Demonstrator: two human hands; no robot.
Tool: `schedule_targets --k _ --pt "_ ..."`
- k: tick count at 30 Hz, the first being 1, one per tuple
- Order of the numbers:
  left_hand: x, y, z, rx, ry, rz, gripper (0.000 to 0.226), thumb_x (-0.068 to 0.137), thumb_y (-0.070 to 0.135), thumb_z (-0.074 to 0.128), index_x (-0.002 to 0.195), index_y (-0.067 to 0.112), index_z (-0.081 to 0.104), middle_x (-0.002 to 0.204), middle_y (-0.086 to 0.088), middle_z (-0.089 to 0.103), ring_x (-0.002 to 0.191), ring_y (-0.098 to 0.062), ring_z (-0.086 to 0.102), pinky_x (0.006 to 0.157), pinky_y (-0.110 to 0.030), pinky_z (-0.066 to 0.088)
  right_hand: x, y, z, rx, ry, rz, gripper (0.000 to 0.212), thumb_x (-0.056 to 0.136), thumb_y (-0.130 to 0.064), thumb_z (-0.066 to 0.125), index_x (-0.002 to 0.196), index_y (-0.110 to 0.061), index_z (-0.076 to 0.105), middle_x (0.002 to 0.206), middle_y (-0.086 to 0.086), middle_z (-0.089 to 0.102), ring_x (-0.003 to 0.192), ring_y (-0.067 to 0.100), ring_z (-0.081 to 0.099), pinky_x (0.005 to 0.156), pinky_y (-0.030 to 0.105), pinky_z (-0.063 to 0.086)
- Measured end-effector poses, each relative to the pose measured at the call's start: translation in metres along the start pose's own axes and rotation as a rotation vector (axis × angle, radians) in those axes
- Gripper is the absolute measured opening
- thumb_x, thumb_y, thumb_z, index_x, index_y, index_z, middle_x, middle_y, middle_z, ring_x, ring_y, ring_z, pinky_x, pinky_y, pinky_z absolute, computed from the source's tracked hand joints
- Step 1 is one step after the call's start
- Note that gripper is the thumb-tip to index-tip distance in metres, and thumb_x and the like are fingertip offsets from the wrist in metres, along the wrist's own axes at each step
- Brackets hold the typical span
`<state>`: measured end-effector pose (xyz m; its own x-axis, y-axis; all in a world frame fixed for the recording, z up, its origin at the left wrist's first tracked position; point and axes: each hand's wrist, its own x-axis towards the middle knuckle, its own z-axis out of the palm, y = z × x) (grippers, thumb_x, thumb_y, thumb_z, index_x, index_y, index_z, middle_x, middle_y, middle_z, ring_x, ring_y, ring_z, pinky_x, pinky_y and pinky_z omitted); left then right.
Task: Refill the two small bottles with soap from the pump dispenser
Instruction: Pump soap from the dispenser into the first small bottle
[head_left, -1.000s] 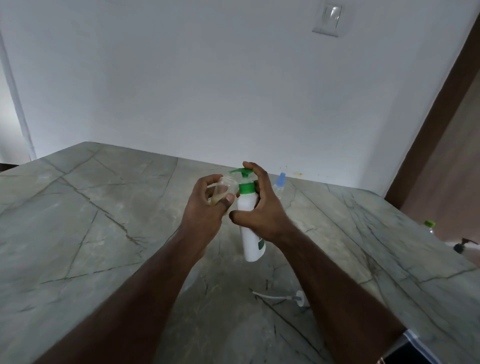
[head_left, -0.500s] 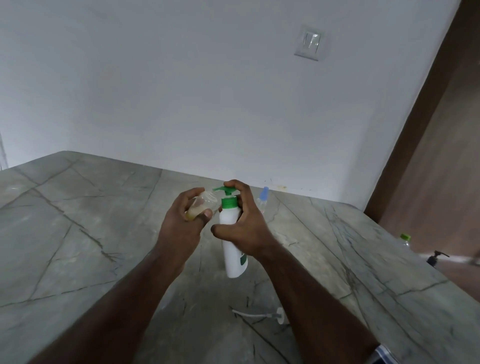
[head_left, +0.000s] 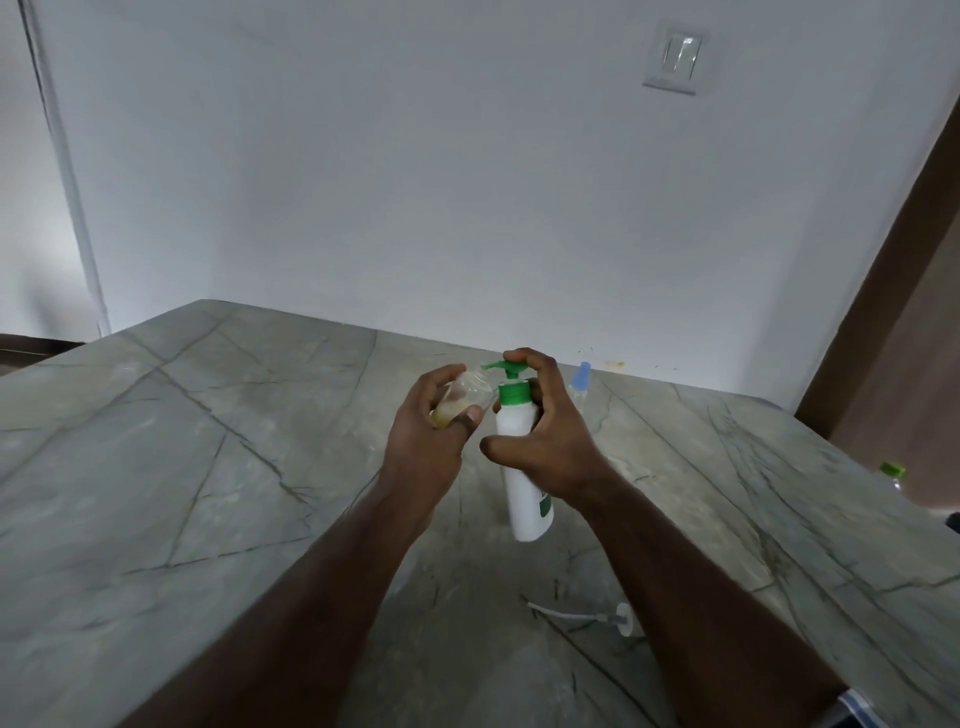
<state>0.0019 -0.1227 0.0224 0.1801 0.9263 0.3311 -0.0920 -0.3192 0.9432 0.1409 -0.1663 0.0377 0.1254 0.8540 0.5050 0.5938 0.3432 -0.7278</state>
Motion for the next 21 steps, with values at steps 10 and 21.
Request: schedule_targets --k 10,21 --pt "0.0029 -0.0038 0.0006 0.014 -0.009 -0.002 0.044 0.095 0.017 0.066 0.132 0.036 0.051 0.125 0.013 0.057 0.105 -0.001 0.056 0.075 -0.015 0.048 0.0008 0.0 0.0023 -0.009 -0.039 0.006 0.1 0.064 -0.006 0.081 0.138 -0.043 0.024 0.115 -0.027 0.046 0.092 0.002 0.059 0.07 0.014 0.054" --pt "0.001 -0.0062 0.0012 0.011 -0.029 -0.021 0.042 0.094 0.017 0.066 0.126 0.04 0.051 0.121 0.013 0.057 0.107 -0.007 0.059 0.089 -0.035 0.058 0.0015 0.0018 -0.0001 0.025 0.015 0.002 0.086 0.062 0.0 0.081 0.129 -0.031 0.037 0.111 -0.012 0.055 0.084 0.006 0.063 0.067 0.02 0.055"
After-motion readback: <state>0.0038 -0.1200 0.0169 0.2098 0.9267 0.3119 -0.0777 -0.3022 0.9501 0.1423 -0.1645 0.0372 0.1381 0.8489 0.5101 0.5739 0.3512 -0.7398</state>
